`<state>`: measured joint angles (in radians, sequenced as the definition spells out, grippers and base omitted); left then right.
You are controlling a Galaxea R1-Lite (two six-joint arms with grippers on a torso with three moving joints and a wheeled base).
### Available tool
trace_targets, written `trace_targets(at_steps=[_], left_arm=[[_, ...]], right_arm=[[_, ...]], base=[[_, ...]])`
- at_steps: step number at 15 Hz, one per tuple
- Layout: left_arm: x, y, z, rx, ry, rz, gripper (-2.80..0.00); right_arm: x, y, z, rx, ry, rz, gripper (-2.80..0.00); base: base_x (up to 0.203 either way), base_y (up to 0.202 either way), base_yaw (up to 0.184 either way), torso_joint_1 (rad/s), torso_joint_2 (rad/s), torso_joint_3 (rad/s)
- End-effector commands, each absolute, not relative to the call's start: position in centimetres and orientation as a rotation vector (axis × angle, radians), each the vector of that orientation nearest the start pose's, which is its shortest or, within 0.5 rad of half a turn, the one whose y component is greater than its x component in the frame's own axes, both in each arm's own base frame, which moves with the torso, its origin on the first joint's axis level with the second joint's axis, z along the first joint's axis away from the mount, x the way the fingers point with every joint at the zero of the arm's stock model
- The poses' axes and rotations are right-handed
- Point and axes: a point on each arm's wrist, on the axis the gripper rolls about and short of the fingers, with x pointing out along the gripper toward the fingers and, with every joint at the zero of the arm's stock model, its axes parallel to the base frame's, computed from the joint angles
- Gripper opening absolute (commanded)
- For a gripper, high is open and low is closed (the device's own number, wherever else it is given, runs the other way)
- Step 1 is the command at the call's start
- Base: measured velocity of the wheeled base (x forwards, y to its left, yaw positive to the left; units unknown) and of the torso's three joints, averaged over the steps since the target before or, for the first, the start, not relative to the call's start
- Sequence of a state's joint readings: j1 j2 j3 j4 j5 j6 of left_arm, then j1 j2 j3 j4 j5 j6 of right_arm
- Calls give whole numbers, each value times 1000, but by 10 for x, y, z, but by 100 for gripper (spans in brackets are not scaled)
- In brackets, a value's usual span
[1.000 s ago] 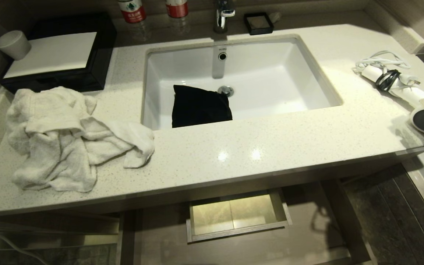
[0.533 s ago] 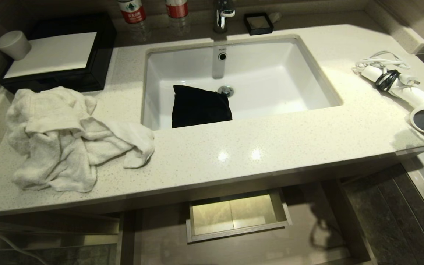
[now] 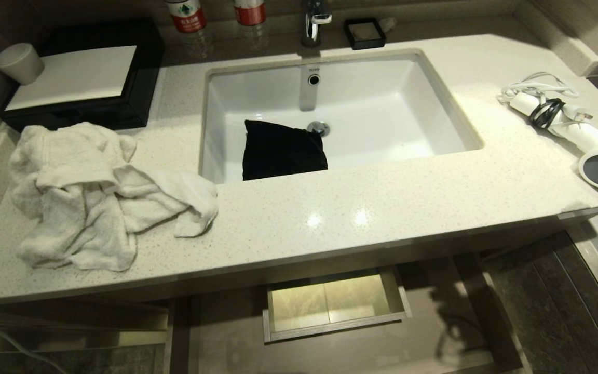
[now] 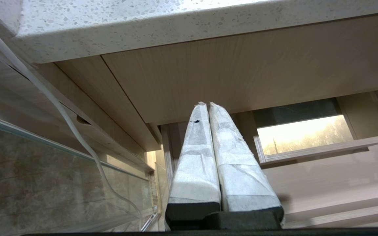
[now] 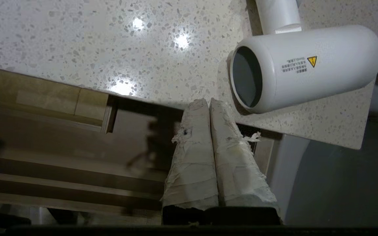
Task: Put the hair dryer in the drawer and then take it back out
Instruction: Close the drawer
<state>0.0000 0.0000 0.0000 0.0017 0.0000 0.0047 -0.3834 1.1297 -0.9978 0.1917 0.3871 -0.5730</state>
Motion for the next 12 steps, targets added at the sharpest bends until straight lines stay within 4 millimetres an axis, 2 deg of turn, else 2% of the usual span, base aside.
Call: trace_targets(at_steps=[1, 8, 12], left_arm=[[-23, 0, 75, 5, 3, 0, -280], [-23, 0, 75, 5, 3, 0, -280], [-23, 0, 75, 5, 3, 0, -280]], right_arm=[[128, -43, 287, -452, 286, 79, -280], [119, -39, 286, -447, 276, 72, -280], [118, -39, 286, -449, 273, 69, -280]], base=[[0, 0, 0, 0, 0, 0], [0, 0, 0, 0, 0, 0], [0, 0, 0, -34, 142, 95]])
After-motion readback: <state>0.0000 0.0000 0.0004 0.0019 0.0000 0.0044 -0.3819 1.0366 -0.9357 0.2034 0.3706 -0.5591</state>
